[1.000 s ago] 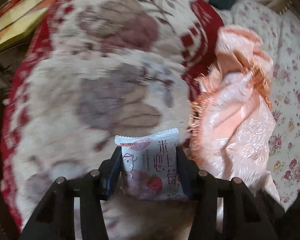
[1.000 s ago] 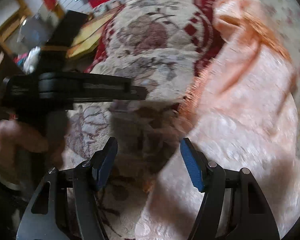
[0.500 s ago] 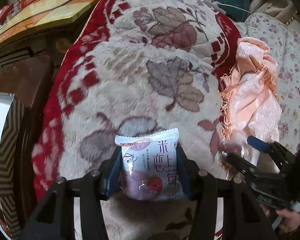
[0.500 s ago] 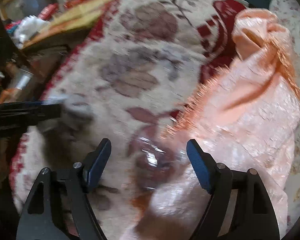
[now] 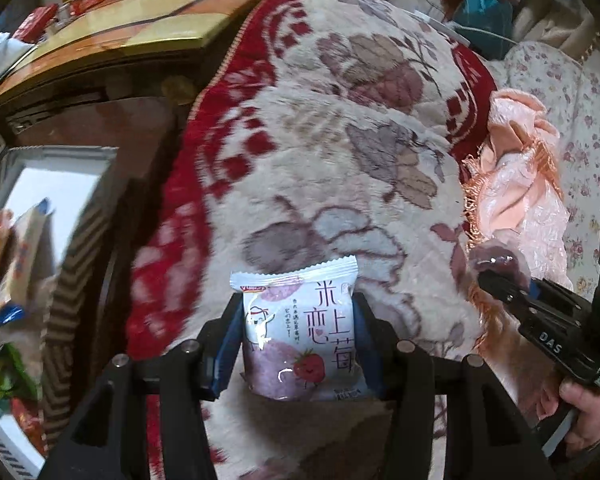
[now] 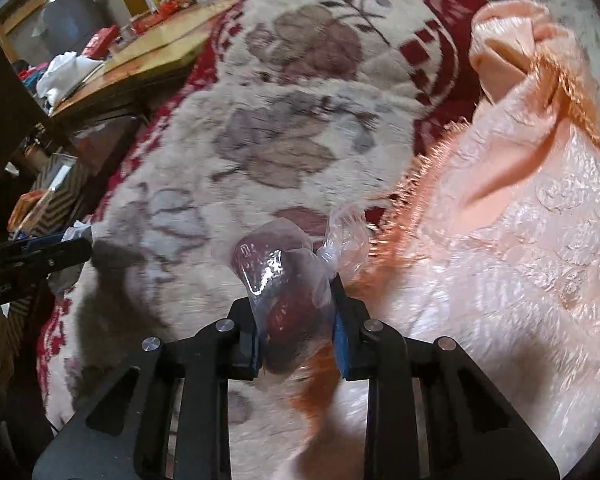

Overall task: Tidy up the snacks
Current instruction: 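Carry the strawberry packet and date bag over the white tray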

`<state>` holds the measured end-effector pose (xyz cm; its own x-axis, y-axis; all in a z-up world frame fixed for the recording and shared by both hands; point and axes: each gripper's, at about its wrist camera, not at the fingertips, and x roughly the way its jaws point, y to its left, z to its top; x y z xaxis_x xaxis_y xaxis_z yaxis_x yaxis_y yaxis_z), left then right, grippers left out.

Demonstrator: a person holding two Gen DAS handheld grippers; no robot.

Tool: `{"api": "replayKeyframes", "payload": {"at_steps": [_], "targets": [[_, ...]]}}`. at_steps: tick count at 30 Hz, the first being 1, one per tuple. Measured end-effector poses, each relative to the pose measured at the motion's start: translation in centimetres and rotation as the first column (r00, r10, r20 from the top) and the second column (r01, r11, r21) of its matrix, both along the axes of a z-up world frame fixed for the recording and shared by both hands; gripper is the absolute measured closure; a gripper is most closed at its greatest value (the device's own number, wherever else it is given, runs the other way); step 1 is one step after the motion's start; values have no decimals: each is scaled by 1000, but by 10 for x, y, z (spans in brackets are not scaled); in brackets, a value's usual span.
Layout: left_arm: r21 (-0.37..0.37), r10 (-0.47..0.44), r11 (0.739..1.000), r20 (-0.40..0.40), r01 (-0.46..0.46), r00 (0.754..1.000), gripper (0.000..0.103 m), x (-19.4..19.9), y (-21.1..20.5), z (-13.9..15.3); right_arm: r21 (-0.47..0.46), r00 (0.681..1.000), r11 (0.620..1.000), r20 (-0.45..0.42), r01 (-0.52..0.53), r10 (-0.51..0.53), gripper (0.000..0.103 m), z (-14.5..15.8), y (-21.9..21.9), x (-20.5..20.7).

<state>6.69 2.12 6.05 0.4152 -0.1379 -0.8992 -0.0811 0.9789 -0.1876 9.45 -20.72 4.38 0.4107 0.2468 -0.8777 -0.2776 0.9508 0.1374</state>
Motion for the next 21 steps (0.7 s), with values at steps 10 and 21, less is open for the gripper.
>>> {"api": "replayKeyframes", "payload": {"at_steps": [10,21], "targets": [[96,124,987,74,-131,990,49,-52,62,23,115,987,980,23,-163,161,78,20,86,-44],[149,226,958,138,-246,964,49,-97,125,40,136,946,937,27,-323,322,78,29,180,-72]]}}
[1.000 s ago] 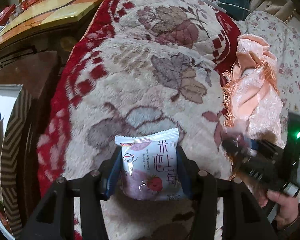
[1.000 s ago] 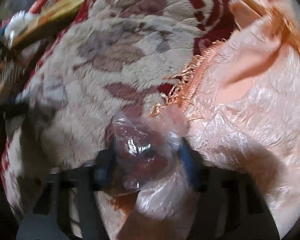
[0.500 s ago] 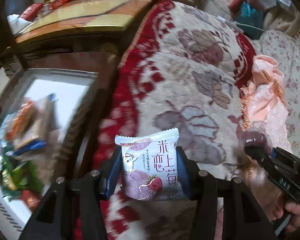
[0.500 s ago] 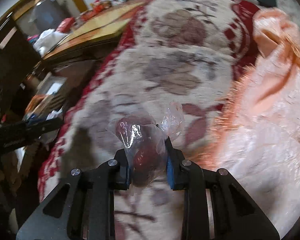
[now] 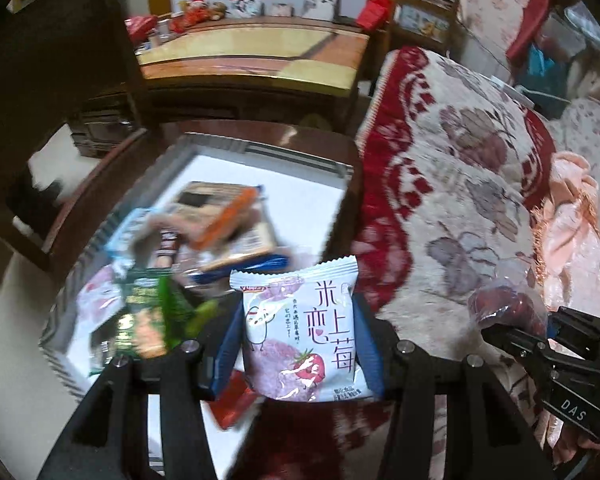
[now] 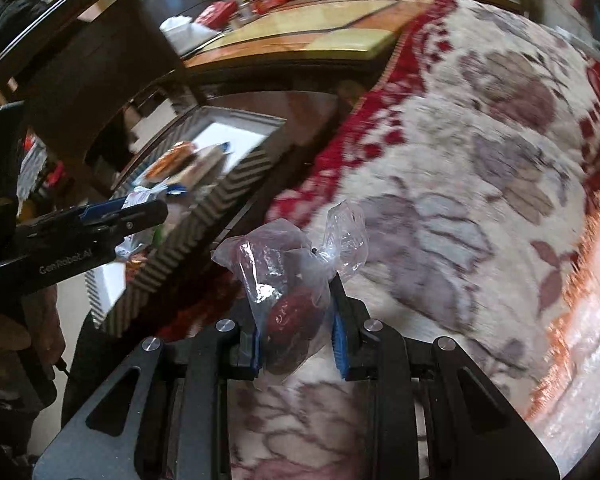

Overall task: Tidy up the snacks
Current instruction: 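Carry the strawberry packet and date bag over the white tray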

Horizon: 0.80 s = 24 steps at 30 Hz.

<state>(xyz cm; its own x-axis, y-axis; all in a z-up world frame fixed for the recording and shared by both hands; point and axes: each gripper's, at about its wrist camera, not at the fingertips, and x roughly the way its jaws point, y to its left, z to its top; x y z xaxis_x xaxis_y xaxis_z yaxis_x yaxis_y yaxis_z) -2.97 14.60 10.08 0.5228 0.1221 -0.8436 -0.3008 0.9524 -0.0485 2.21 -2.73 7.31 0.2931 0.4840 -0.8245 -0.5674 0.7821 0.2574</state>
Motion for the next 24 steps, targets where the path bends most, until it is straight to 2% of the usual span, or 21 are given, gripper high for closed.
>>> {"api": "replayKeyframes", "payload": {"at_steps": [9,17,24], "targets": [[-7,100,995,11,-100,995,49,-27,49,-1,-15,993,993,11,-115,115,78,10,63,-9],[-27,191,981,13,-191,981,49,-46,92,-4,-33,985,985,12,-171,172,78,12,104,-9],[-25,238,971,-2,-238,971,49,-52,111,-15,-57,973,972,7,-229,230,78,10,140,-11]]}}
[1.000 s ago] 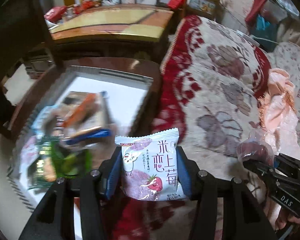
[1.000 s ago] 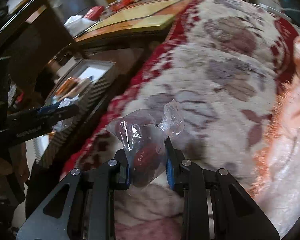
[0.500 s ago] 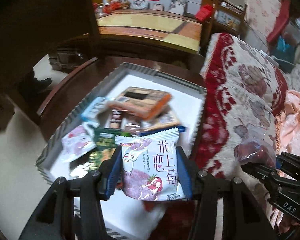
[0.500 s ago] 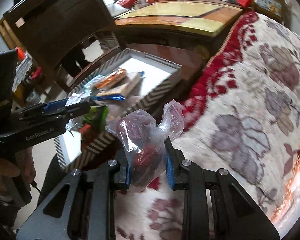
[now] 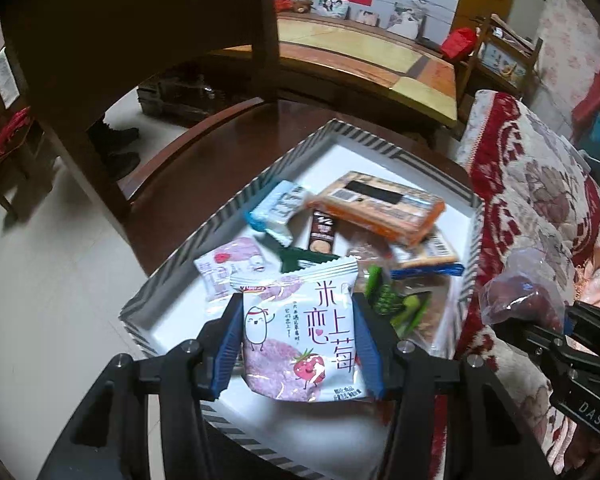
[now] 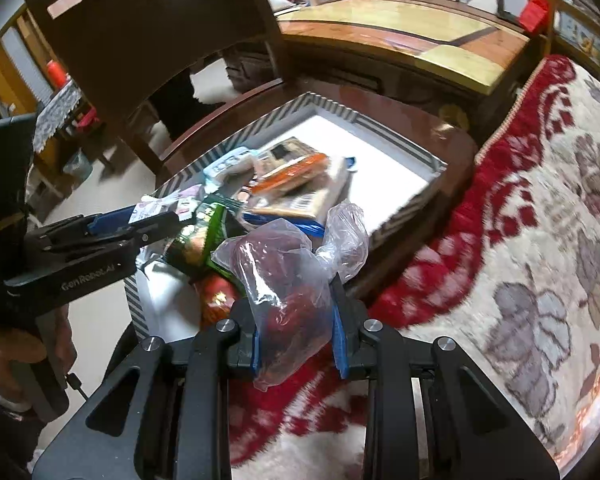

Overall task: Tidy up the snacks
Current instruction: 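Carry the strawberry packet and date bag over the white tray, then open both tools to drop the packets into the tray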

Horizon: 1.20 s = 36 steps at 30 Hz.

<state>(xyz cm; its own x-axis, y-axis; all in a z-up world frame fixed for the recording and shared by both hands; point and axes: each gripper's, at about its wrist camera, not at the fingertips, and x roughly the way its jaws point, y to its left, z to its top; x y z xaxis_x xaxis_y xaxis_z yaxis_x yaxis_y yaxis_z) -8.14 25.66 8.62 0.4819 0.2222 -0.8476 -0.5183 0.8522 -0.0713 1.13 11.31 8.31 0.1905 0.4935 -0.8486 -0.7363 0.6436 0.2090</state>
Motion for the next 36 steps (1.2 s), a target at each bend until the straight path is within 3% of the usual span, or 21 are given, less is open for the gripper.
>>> {"api": "replayKeyframes", "payload": {"at_steps": [20,36], "targets": [[-12,36,999,-37,-37,999,49,4,21,-23,-74,998,995,-19,-68,67,78,-19,67,12],[13,29,1000,-56,-28,998,49,12,18,-28,-124,998,990,-26,-61,58,78,-39,100,24]]}}
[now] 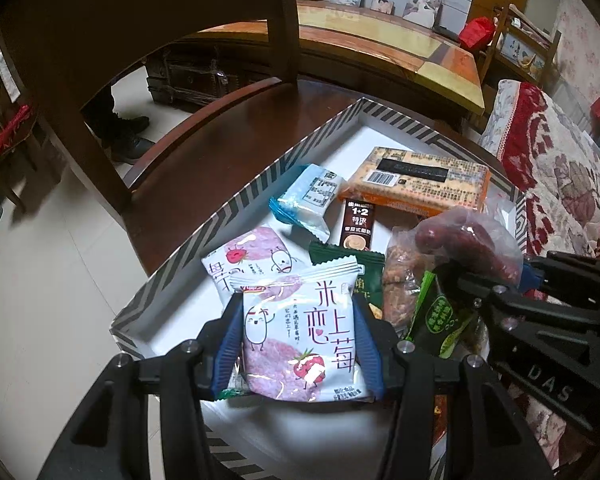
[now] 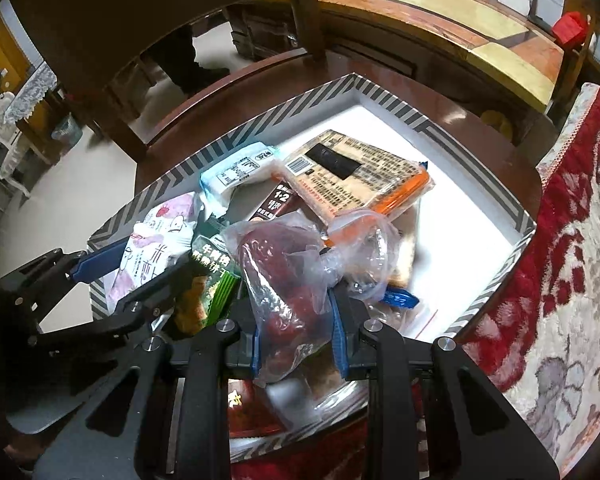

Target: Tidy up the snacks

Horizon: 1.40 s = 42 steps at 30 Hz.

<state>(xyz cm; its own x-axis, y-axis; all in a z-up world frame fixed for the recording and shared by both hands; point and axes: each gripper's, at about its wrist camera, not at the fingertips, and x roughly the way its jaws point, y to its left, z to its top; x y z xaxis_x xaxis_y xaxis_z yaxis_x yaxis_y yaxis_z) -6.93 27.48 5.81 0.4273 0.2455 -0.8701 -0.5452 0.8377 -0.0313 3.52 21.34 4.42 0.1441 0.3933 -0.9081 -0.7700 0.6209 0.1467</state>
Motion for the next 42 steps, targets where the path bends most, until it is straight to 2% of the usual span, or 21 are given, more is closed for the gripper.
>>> {"api": "replayKeyframes", "payload": {"at_steps": [5,7,9,17,25,27,29,34,38,42], "targets": [[1,9,1000,-2,-9,1000,47,1,0,0,2,1000,1000,-10,-22,22,75,0,-2,-3],[-4,22,1000,-10,-22,1000,47,1,1,-2,26,999,1000,-30,-16,17,63,4,-6,-3],[-9,27,1000,-15,-27,1000,43,0,1,-3,42,999,999,-32,-8,9,58,7,-11,-4],[10,38,999,9,-38,999,29,-9,-3,10,99,999,995,-41,17,-13,58,26,-33,-13],[69,25,997,58,-29,998,22,-19,-20,27,167,997,983,-18,81,-79,58,44,-80,-26],[77,21,997,78,-27,997,14,-22,-27,31,178,994,978,-4,104,-105,58,46,-91,-28],[93,9,996,91,-17,996,10,-23,-36,34,194,991,973,20,125,-131,58,49,-103,-33],[96,-23,995,102,13,995,7,-25,-55,40,212,976,963,105,164,-189,58,54,-129,-47],[105,-27,994,100,17,995,5,-28,-69,45,221,973,958,98,185,-211,58,53,-145,-53],[152,-35,988,101,19,994,5,-32,-82,51,220,971,956,95,194,-219,58,52,-159,-59]]}}
